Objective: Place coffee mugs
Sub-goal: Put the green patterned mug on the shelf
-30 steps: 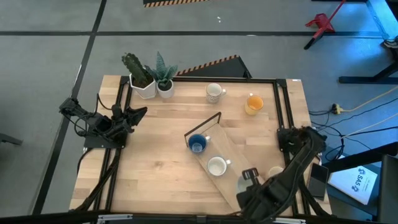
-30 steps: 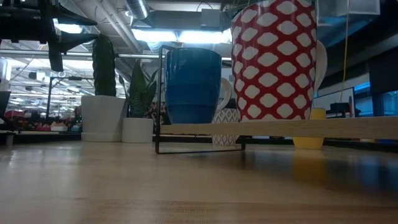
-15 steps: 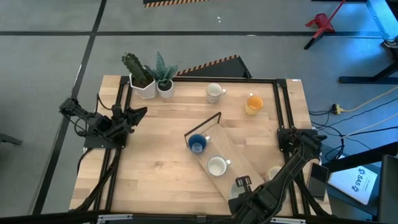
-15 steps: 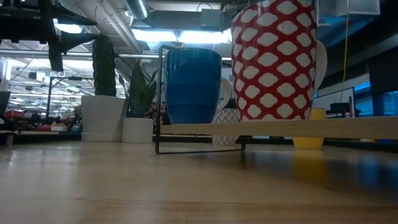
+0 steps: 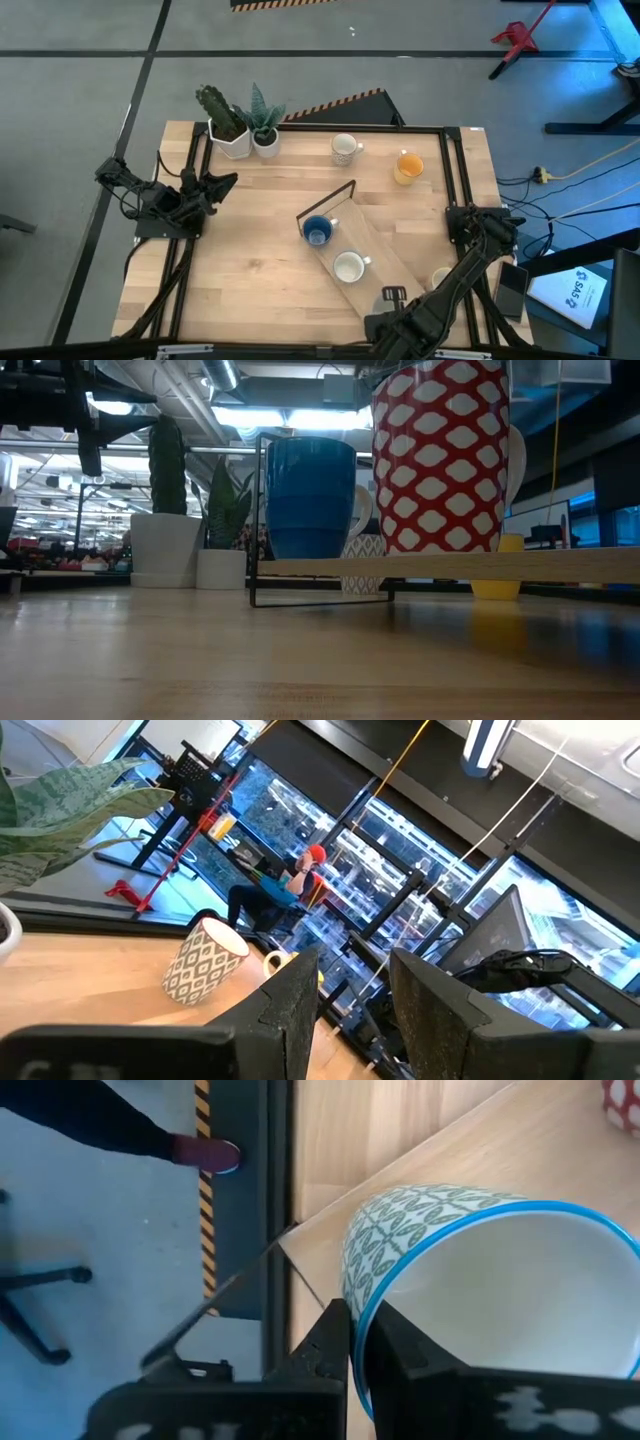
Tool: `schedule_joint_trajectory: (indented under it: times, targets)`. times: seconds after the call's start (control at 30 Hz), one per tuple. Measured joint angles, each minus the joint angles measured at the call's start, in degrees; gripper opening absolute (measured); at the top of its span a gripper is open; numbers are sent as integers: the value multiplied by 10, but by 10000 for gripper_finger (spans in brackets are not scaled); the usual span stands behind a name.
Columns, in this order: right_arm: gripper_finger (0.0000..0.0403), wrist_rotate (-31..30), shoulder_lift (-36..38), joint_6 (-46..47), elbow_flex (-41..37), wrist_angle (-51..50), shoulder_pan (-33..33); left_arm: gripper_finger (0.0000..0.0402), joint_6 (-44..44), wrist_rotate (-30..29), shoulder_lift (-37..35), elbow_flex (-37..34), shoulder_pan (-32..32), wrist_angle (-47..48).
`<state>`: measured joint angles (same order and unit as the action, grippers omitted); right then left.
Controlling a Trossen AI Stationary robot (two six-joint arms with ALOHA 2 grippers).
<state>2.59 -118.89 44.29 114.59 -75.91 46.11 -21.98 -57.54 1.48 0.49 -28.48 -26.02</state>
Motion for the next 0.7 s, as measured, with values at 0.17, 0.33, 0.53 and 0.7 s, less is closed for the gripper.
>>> schedule_joint_trajectory:
  times: [0.17,0.33,0.53,0.7]
  targets:
    - [0,25,0,48,0,19,0,121,0,0,0,0,0,0]
    - [0,24,0,94,0,22,0,121,0,0,0,0,0,0]
    - [0,-5,-2,126,0,15,-1,121,0,0,0,0,0,0]
    - [0,4,-9,136,1,15,-4,121,0,0,0,0,0,0]
